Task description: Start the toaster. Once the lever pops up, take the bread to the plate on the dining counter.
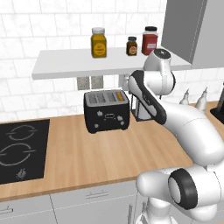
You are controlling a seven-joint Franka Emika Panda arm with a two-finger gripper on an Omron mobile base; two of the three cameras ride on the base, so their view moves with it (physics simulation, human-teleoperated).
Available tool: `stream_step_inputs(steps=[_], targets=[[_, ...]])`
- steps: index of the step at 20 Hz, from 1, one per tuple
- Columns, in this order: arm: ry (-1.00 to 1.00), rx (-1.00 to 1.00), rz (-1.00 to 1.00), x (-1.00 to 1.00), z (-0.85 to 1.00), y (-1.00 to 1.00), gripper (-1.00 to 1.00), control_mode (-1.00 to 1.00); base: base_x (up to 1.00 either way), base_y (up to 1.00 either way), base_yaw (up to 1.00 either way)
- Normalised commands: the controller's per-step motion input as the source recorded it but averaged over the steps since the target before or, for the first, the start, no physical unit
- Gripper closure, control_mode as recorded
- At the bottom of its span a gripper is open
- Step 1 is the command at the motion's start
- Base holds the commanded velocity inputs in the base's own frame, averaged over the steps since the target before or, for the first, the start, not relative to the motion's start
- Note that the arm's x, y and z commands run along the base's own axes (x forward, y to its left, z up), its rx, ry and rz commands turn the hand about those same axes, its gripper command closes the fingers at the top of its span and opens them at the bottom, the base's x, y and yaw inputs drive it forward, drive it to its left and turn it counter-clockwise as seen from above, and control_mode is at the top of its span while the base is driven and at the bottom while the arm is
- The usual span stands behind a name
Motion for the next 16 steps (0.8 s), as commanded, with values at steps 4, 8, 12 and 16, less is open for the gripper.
stream_step_inputs(steps=[4, 8, 12, 16], targets=[[0.0, 0.0, 0.0, 0.0, 0.0, 0.0, -1.0, -1.0, 0.0, 0.0, 0.0], [0.0, 0.0, 0.0, 0.0, 0.0, 0.0, -1.0, -1.0, 0.0, 0.0, 0.0], [0.0, 0.0, 0.0, 0.0, 0.0, 0.0, -1.0, -1.0, 0.0, 0.0, 0.0], [0.0, 0.0, 0.0, 0.0, 0.0, 0.0, -1.0, -1.0, 0.0, 0.0, 0.0]])
